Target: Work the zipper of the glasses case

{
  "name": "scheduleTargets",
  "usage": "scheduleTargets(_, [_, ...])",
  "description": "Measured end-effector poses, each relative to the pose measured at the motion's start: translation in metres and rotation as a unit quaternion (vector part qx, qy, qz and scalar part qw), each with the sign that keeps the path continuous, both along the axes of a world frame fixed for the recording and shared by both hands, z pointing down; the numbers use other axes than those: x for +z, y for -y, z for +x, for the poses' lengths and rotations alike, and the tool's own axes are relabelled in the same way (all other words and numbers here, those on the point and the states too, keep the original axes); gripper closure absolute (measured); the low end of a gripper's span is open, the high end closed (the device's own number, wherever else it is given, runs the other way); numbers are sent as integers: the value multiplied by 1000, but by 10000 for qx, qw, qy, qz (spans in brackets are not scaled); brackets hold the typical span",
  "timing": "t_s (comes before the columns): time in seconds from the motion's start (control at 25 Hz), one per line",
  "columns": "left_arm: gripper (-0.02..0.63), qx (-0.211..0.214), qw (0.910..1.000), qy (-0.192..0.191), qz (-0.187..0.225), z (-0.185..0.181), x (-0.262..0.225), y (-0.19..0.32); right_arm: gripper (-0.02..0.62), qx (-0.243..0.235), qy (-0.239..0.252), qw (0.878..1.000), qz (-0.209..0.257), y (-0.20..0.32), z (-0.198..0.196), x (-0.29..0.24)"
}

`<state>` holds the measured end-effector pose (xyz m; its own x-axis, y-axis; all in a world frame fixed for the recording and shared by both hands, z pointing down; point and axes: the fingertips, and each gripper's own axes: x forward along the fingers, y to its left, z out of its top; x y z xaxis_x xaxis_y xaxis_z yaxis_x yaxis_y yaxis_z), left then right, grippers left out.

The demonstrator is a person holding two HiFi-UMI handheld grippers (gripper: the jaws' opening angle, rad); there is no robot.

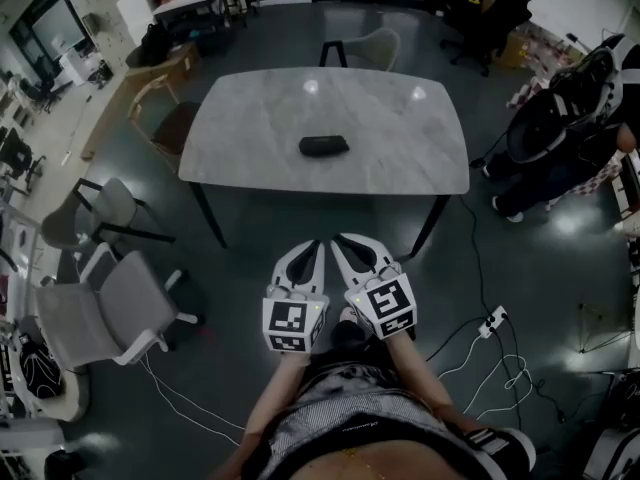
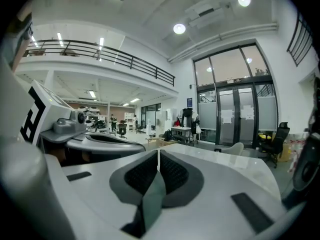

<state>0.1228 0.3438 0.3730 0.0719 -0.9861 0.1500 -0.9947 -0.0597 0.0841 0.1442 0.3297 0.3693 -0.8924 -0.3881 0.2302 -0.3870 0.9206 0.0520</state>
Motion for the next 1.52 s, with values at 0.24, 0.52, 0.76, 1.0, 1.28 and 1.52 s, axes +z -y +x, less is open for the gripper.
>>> scheduleTargets(0.24, [611, -49, 10000, 52, 34, 10, -2, 37, 529, -61, 30, 10000, 65, 35, 9, -2])
scheduleTargets(0.52, [611, -111, 9999, 21, -36, 13, 3, 65, 529, -25, 27, 10000, -22, 67, 16, 5])
scheduleTargets(0.76, [611, -97, 9999, -5, -71, 11, 5, 84, 528, 57, 26, 10000, -69, 85, 23, 7])
scheduleTargets(1.0, [611, 28, 9999, -35, -124, 2, 12, 105, 529, 246, 11, 9997, -9, 105, 18, 10])
scheduleTargets(1.28, [611, 355, 9993, -70, -81, -18, 15, 147, 529, 443, -69, 9990, 0, 142, -8, 11])
scheduleTargets(1.52, [611, 597, 9982, -94, 0, -46, 15, 190, 529, 666, -180, 9976, 103, 181, -34, 10])
